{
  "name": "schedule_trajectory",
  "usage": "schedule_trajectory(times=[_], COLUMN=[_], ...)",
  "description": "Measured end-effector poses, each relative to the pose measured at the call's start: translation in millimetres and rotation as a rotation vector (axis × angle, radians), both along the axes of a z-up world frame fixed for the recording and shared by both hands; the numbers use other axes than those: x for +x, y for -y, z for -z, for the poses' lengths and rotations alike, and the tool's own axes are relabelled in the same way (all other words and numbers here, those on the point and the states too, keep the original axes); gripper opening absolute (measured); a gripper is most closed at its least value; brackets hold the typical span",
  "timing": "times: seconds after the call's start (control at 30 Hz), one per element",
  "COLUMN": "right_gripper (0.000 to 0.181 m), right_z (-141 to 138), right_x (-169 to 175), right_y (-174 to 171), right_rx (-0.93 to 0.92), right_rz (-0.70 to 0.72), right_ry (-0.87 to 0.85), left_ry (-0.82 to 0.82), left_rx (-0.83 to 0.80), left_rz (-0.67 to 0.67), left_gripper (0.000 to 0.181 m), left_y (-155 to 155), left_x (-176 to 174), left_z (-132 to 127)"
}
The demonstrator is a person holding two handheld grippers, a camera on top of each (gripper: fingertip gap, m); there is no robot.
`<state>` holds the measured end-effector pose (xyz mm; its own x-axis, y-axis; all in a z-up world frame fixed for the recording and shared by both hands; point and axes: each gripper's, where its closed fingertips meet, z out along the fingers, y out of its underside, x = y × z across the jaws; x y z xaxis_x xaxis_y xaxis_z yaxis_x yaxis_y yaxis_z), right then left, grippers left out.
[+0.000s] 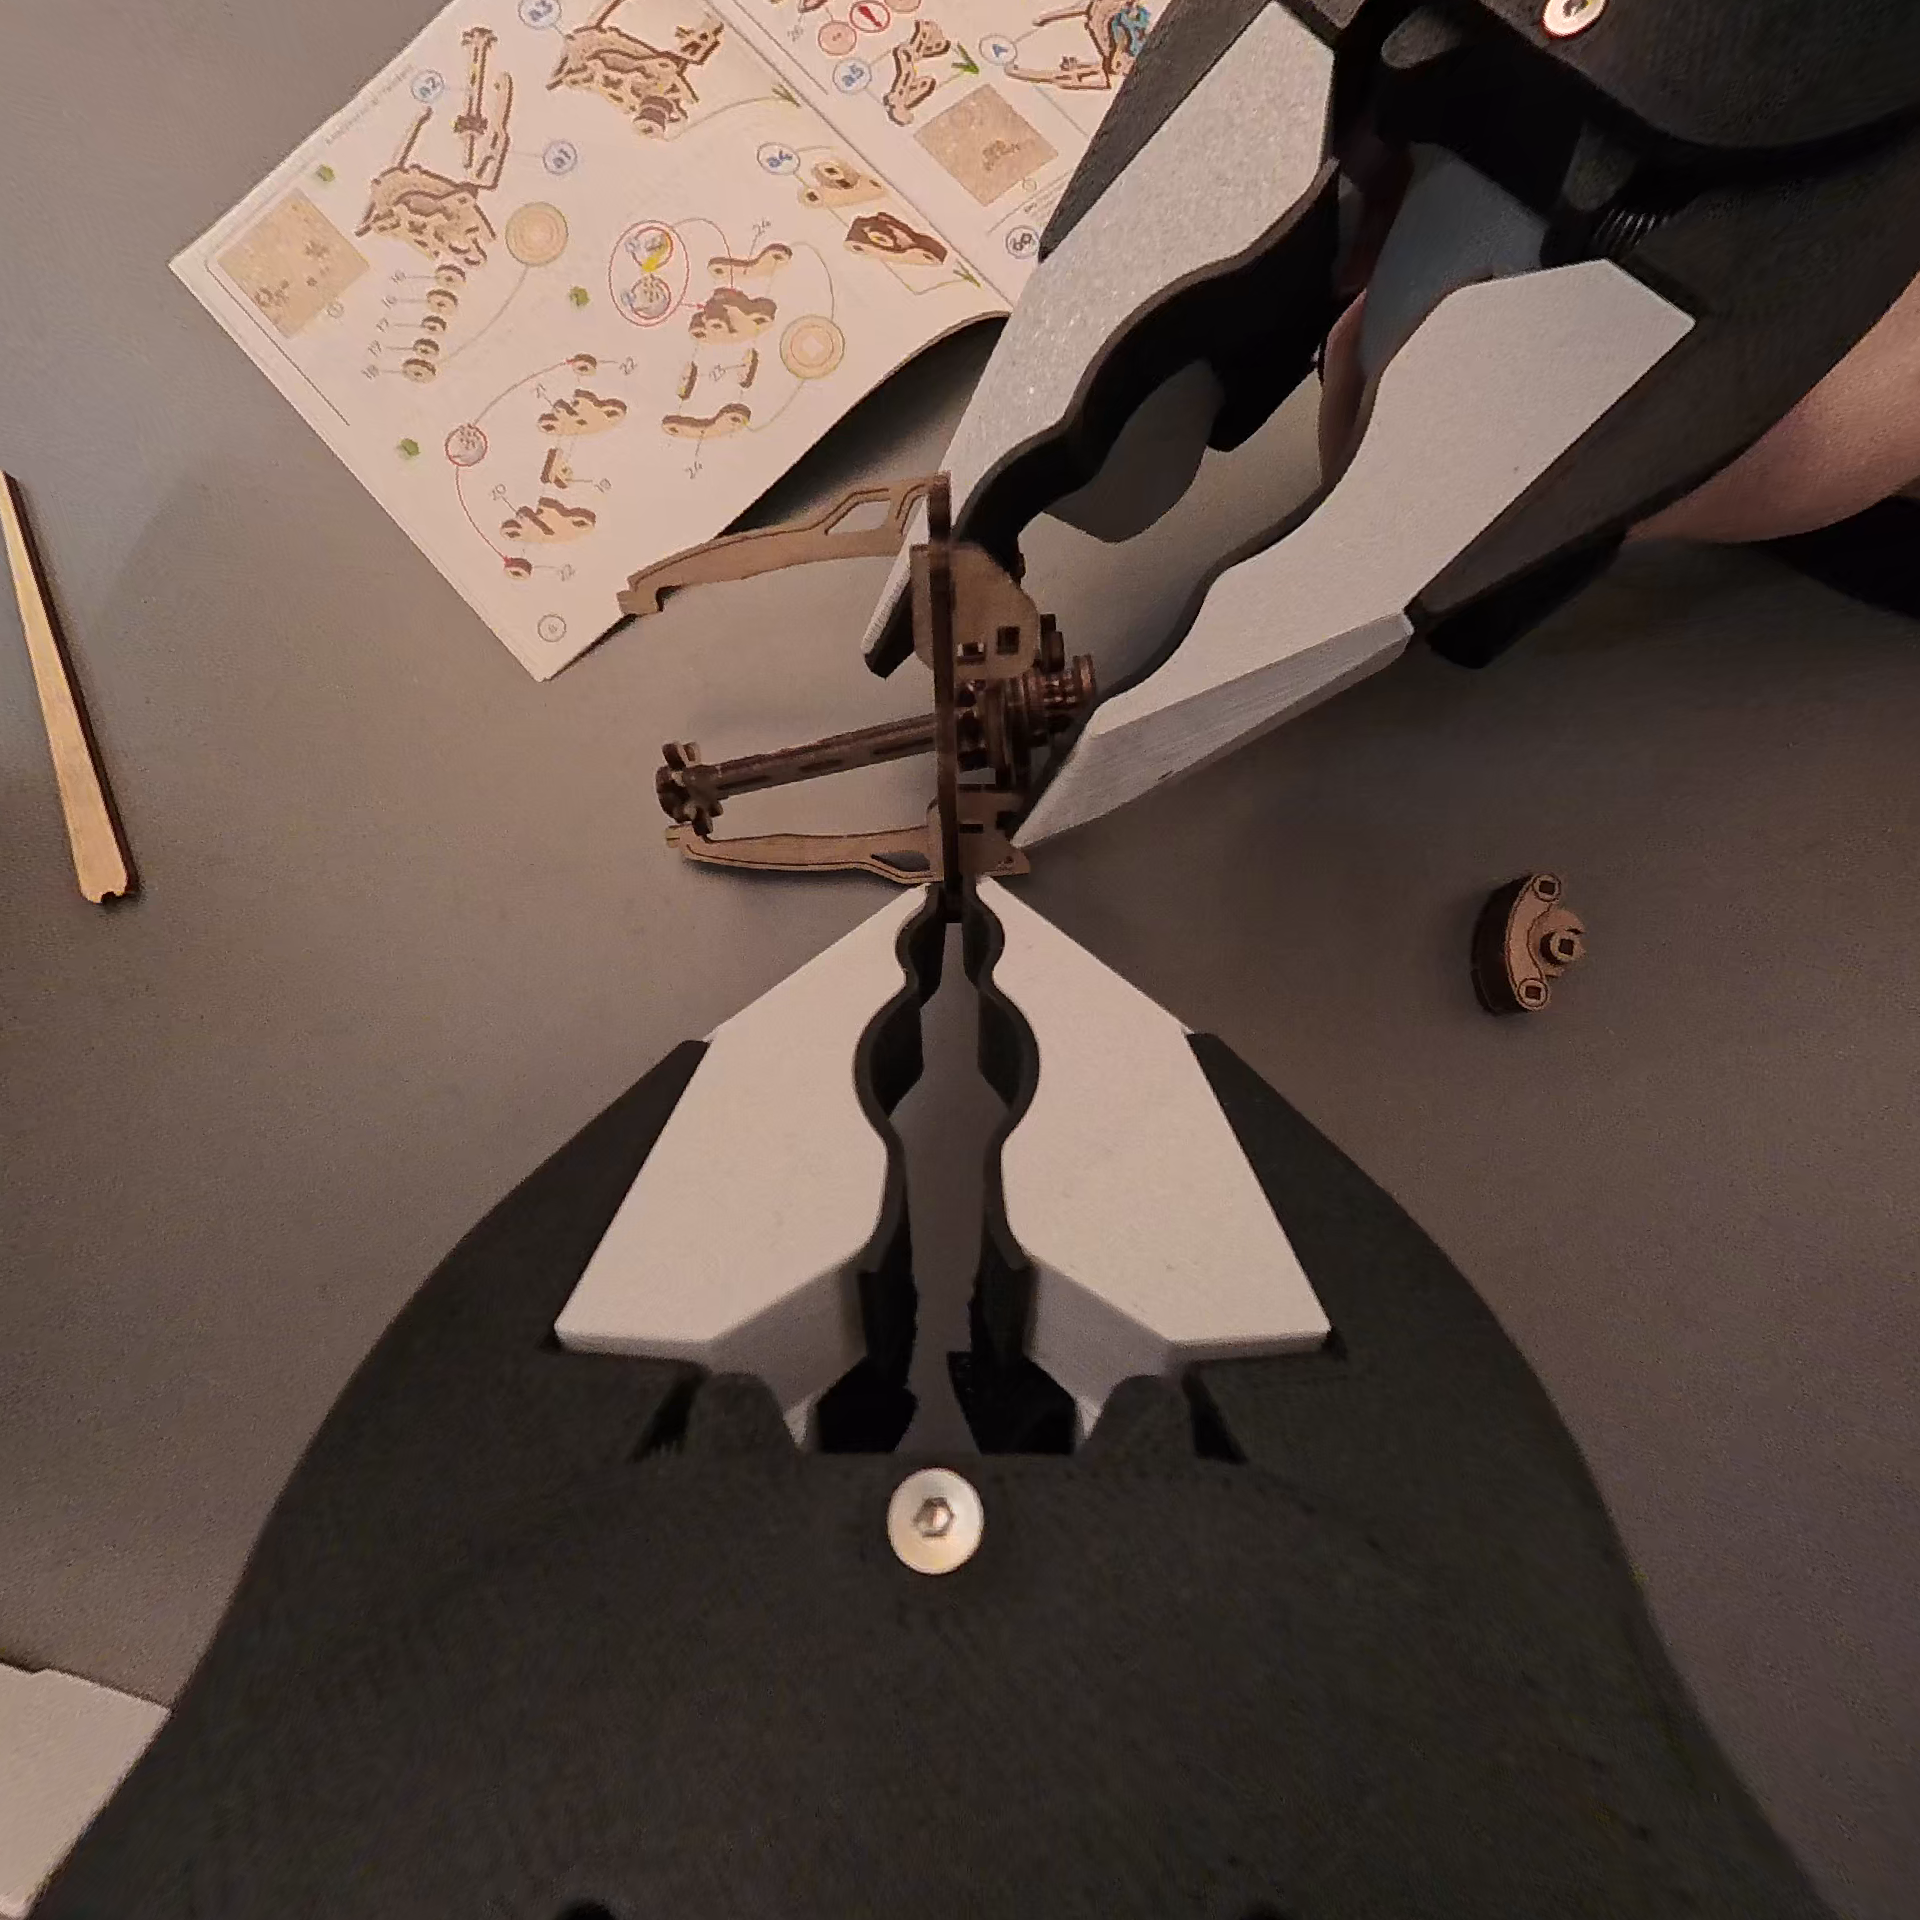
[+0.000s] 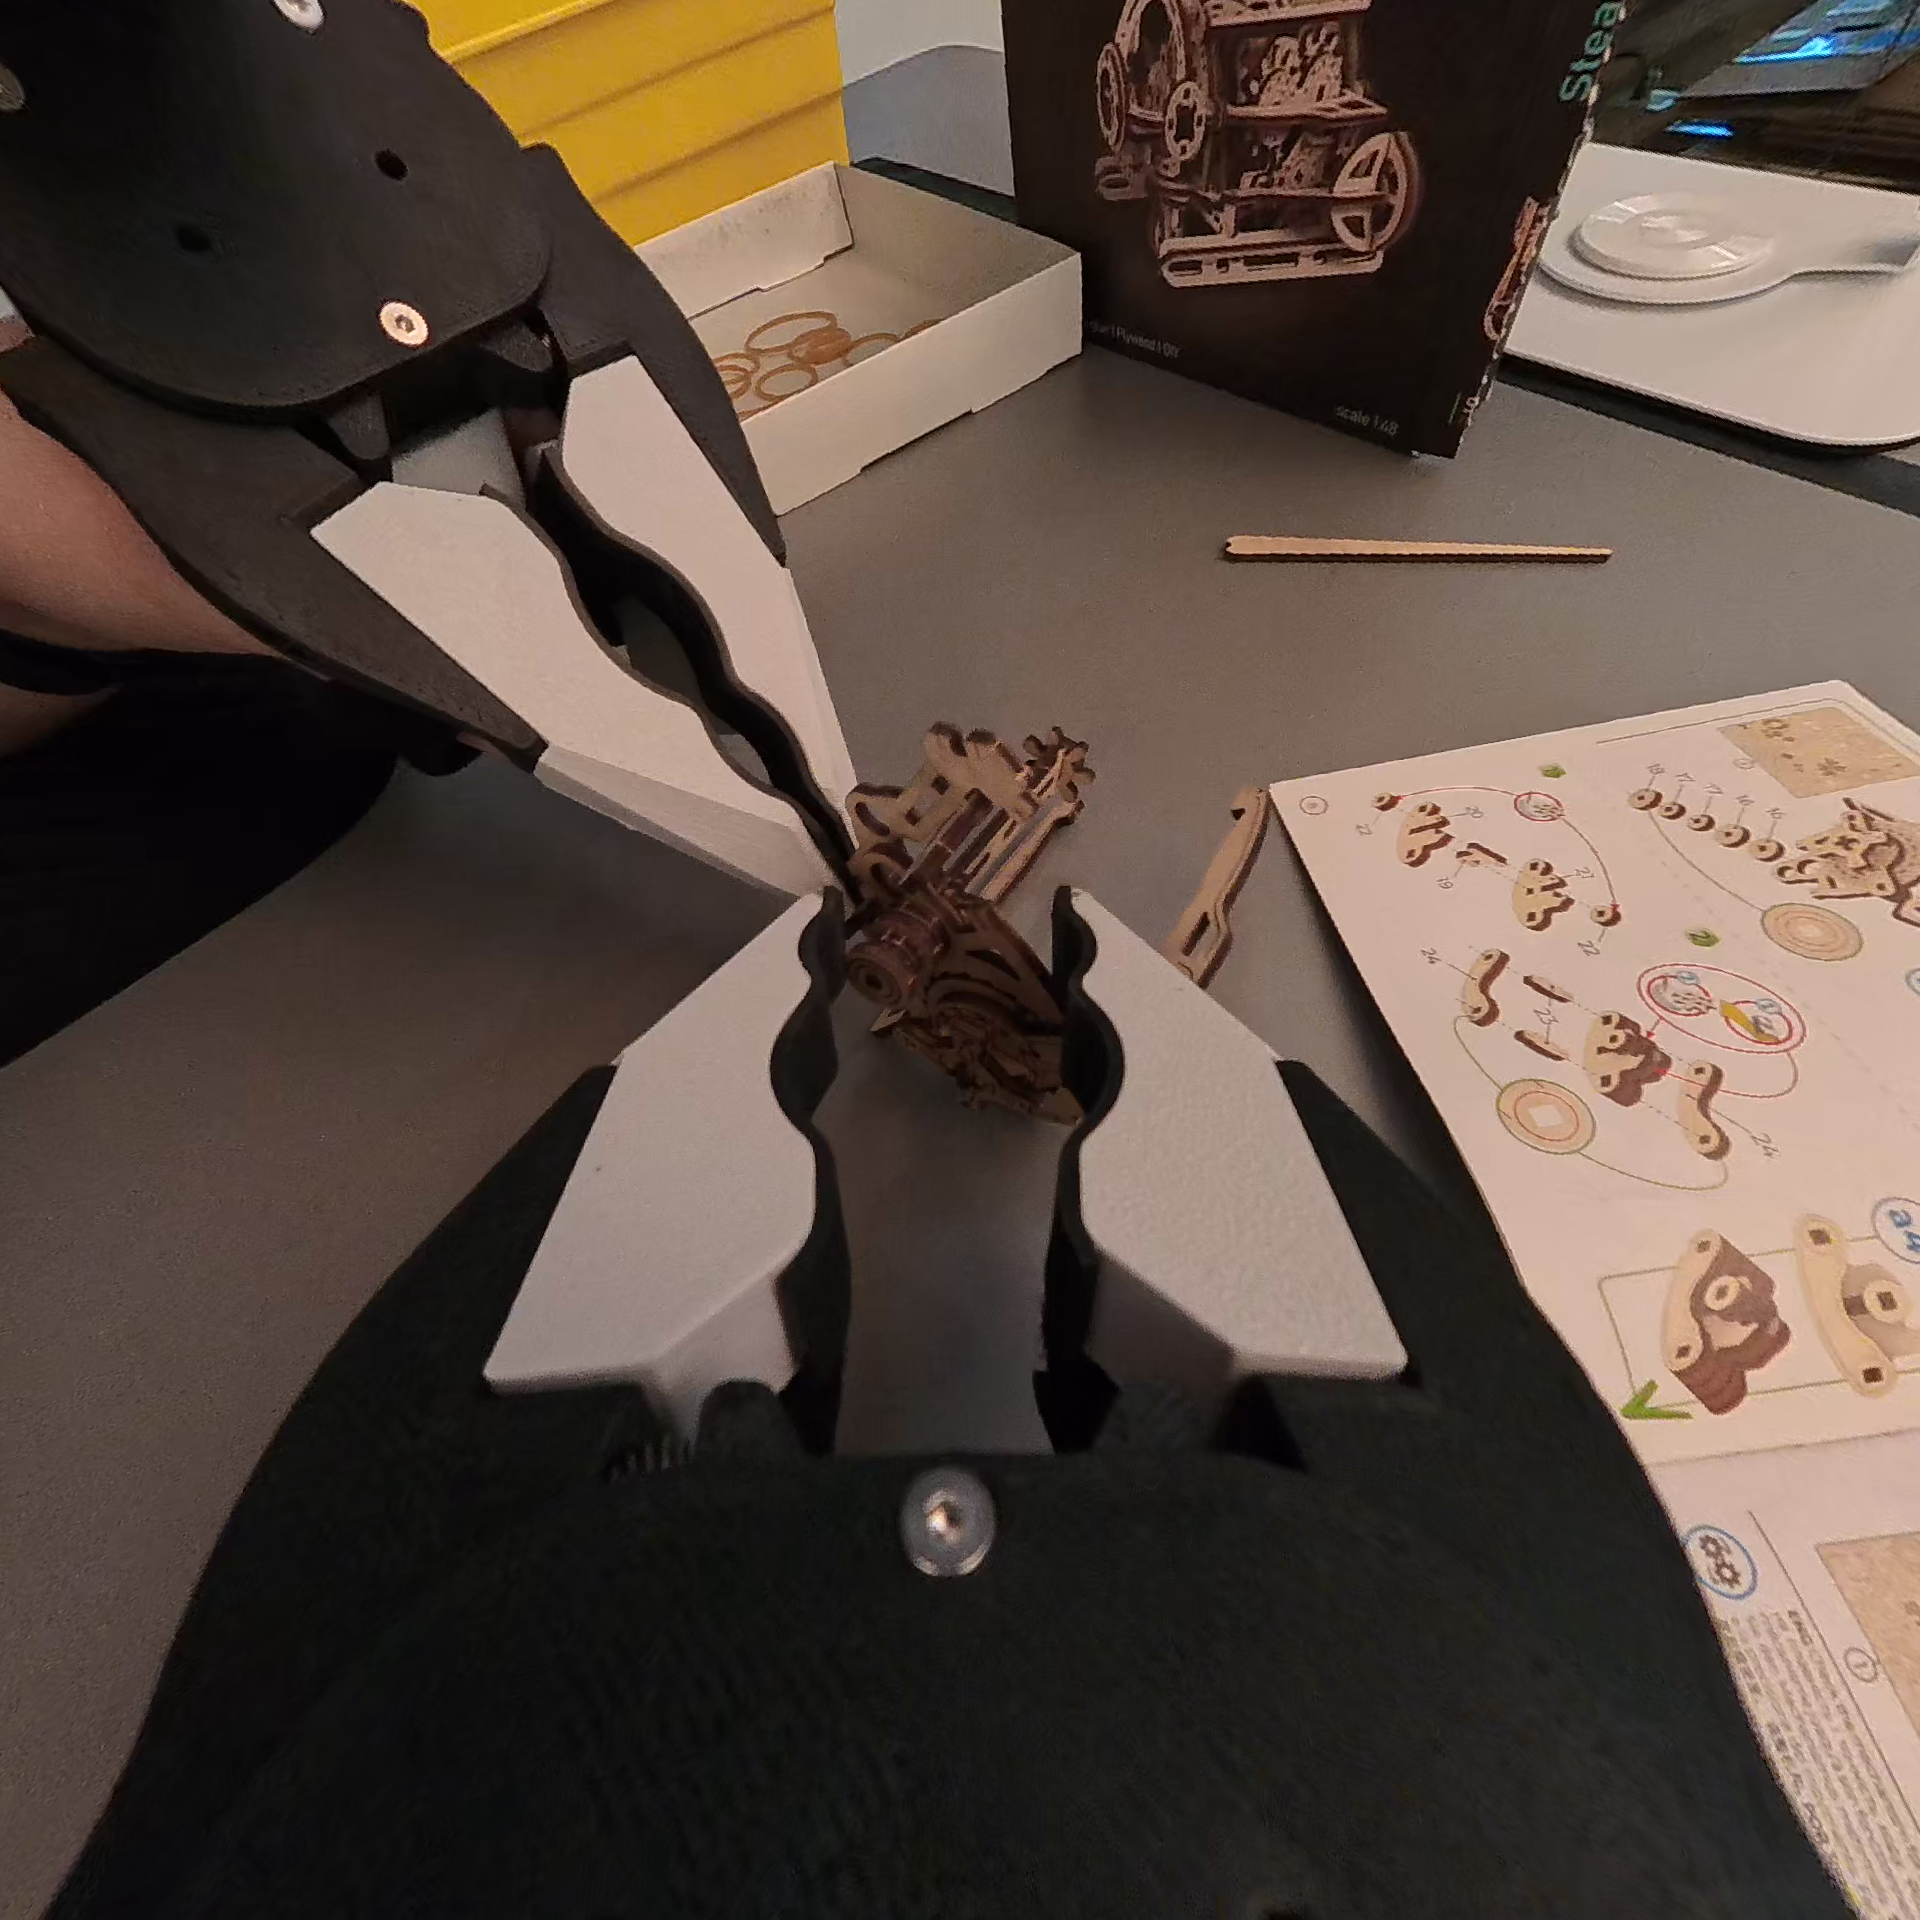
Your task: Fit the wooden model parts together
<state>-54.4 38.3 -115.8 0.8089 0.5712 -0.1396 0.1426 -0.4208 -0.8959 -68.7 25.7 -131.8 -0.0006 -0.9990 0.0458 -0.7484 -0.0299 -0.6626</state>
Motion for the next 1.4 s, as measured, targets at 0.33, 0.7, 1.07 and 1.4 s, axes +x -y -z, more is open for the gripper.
schedule_trajectory(times=[0.33,0.7,1.07,1.4], right_gripper=[0.039,0.039,0.039,0.039], right_z=[-1,-1,0,-1], right_x=[4,4,1,1], right_y=[0,0,2,3], right_rx=[-0.009,-0.017,0.003,0.006], right_rz=[0.011,0.012,-0.029,-0.048], right_ry=[-0.03,-0.045,-0.022,-0.061], left_ry=[0.085,0.135,0.157,0.083], left_rx=[0.001,0.05,0.023,-0.001], left_rz=[0.071,0.138,0.149,0.105], left_gripper=[0.001,0.005,0.001,0.0], left_y=[0,3,2,3], left_x=[4,5,11,13], left_z=[-2,-12,-18,-17])
